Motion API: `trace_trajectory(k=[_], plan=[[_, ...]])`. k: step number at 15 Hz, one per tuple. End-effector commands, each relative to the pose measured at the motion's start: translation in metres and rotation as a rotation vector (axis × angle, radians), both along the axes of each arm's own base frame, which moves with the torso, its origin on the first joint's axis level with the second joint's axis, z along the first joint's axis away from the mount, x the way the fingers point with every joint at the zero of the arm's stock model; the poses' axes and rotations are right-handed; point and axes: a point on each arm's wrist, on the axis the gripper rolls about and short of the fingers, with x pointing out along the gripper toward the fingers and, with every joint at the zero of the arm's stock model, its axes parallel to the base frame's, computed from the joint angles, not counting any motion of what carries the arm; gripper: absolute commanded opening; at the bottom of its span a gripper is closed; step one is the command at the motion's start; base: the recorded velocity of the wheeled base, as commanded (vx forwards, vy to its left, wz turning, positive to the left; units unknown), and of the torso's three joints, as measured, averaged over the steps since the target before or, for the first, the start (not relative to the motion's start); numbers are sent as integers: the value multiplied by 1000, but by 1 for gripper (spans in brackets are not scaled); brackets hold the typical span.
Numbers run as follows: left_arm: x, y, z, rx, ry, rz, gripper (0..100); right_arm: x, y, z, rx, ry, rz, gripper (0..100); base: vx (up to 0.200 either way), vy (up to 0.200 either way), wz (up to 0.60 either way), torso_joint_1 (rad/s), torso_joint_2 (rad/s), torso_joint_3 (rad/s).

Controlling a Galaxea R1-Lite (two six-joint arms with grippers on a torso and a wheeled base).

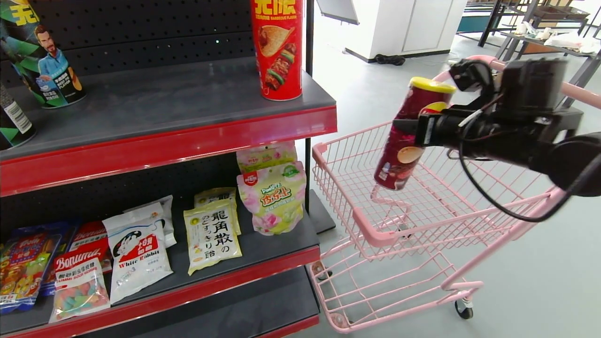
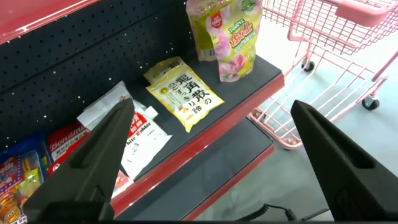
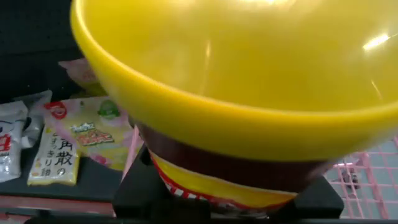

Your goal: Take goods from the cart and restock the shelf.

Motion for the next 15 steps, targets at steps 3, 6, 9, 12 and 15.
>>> trace_trajectory(k=[3,6,9,12,15], plan=[[5,-1,3,7,17,0,100,-166,-48,70,-78,-12,11,0,0,0,0,0,0,0],[17,-4,12,4,2,0,100,-207,-62,64,-155,-39,-24,0,0,0,0,0,0,0],[22,-5,19,20,-9,11,100,-252,-70,27,-191,-51,53,0,0,0,0,0,0,0],[26,-5,21,137,-27,12,100,-271,-78,7,-206,-59,42,0,0,0,0,0,0,0],[27,-5,22,144,-26,36,100,-269,-80,5,-212,-43,-34,0,0,0,0,0,0,0]])
